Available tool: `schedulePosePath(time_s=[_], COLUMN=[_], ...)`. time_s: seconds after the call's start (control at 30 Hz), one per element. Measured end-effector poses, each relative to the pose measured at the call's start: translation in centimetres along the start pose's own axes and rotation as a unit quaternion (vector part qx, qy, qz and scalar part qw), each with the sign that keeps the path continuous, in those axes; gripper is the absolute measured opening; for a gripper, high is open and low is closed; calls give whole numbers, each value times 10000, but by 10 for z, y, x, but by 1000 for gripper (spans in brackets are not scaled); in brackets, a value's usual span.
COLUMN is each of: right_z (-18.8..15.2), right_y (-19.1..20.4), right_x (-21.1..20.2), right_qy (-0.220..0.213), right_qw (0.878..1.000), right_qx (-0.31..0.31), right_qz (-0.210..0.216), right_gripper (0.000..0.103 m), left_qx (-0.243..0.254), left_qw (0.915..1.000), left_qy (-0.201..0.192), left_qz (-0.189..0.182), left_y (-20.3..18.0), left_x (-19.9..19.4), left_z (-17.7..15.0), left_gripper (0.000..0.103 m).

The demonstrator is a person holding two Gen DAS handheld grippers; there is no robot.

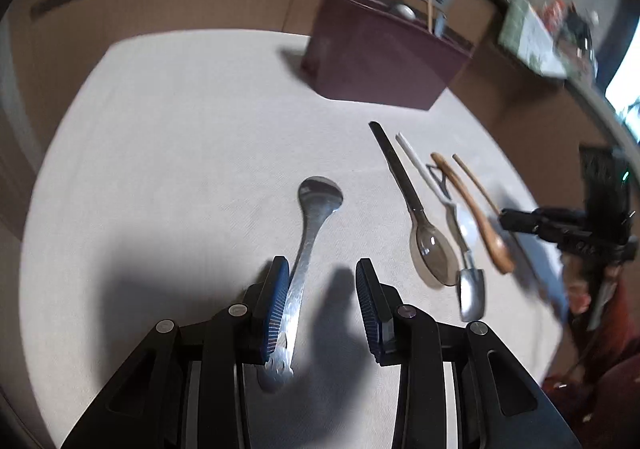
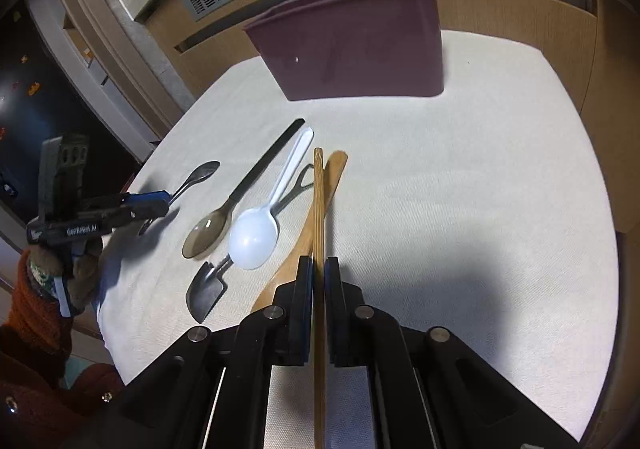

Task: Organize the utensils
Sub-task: 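Grasp another wooden chopstick with the right tool while the left tool grasps a steel spoon, then lift the steel spoon and chopstick toward the purple caddy with both tools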

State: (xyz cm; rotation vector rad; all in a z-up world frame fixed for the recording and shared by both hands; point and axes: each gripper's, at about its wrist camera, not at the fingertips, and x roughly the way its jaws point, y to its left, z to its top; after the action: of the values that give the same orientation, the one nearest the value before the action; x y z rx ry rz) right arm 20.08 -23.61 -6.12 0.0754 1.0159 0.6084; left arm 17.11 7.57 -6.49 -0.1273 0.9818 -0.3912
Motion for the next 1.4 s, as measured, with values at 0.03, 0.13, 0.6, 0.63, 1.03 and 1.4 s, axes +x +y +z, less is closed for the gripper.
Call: schedulePosePath(time_s=[0.03,0.13,0.6,0.63,1.03,1.4], right_z=[0,-1,-2,-1,14,23], right_y=[1,1,-4,-3,20,26], right_x=[1,1,-4,-4,14,28], right_qy=[5,-26,-114,-109,4,105], right_qw=[10000,10000,9985,9985,9922,9892], right_qx=[1,-35,-129,-147,-681,-763], right_qz=[-2,-90,-522,-508,-1042,-1250], right_gripper=[5,5,9,9,9,5], left_qx=[54,146,-8,-39,557,741], left_qw=[9999,9995,9972,9974,9961,9943], left_qy=[-1,-8,-66,-60,-48,43], left_qz=[87,290,743,721,677,770], left_y=[-3,-11,-19,-19,-35,-35], left_x=[2,12,35,34,22,19], left_z=[3,16,42,40,19,15], left_gripper=[36,36,29,29,30,33])
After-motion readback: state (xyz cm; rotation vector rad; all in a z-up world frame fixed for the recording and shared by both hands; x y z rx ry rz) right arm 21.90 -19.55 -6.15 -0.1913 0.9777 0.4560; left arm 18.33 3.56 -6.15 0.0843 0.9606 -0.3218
